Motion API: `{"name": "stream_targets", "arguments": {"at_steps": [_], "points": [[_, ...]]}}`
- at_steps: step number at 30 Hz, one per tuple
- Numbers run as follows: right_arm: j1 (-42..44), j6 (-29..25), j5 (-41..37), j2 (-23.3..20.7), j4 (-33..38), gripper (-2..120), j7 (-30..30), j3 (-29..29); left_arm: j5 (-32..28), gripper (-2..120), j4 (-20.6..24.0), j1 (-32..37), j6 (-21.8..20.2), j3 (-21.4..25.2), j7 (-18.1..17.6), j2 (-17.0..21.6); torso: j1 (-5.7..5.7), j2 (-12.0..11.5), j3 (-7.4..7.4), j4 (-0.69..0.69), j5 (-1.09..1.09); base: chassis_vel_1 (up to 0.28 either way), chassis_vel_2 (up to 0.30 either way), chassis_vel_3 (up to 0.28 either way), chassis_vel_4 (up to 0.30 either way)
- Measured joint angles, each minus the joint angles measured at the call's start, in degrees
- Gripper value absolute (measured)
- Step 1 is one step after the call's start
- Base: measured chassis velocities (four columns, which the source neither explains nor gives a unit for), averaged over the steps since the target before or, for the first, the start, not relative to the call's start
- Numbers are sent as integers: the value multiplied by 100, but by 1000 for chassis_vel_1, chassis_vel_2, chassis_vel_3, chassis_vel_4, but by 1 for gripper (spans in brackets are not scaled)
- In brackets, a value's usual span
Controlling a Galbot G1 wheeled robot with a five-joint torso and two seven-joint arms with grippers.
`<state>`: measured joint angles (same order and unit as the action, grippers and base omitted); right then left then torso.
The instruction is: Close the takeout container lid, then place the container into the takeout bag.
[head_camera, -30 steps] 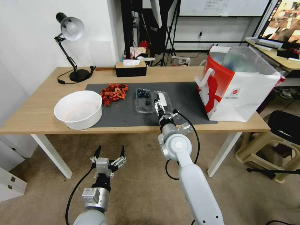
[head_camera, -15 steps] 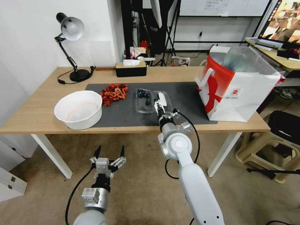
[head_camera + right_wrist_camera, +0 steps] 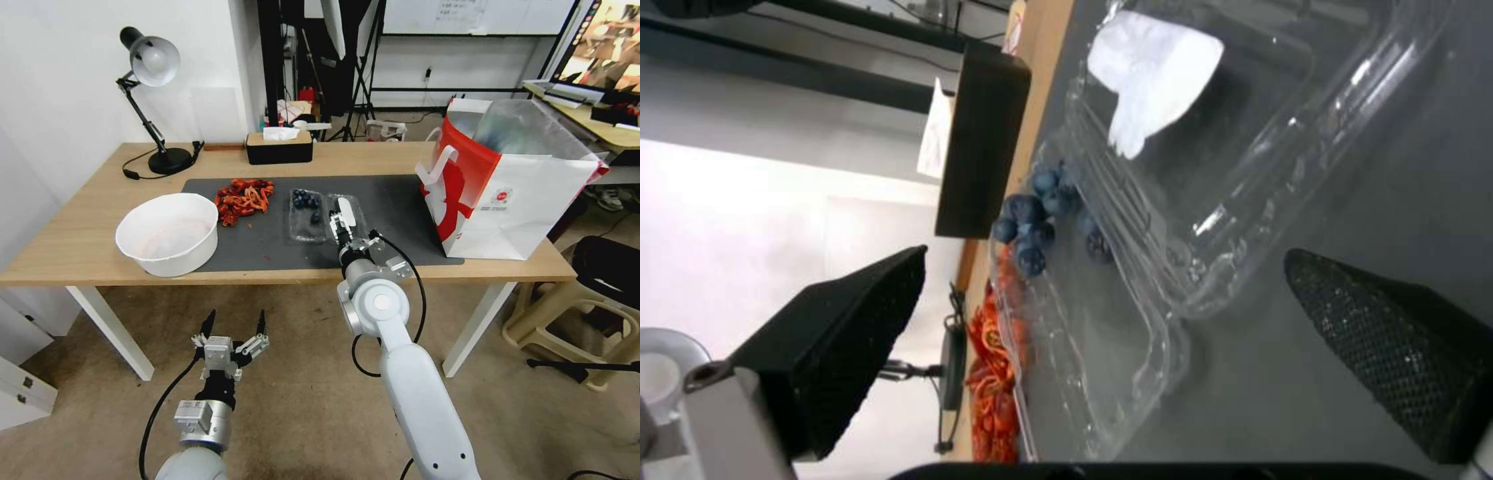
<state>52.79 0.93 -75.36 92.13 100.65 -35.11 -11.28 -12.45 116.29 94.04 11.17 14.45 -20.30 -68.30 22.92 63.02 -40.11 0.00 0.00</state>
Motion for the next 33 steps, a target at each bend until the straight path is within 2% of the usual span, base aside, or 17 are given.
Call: {"name": "stream_targets", "arguments": {"at_steps": [20, 33], "points": [[-277, -205, -273, 0, 40, 100, -564, -28, 62, 100, -70, -9, -8, -37, -1, -33, 0, 0, 0, 0, 0, 0, 0, 0, 0], [-384, -241, -303, 0, -83, 100, -582, -55, 67, 100, -86, -13, -15, -26, -6, -40, 0, 0, 0, 0, 0, 0, 0, 0, 0]]}}
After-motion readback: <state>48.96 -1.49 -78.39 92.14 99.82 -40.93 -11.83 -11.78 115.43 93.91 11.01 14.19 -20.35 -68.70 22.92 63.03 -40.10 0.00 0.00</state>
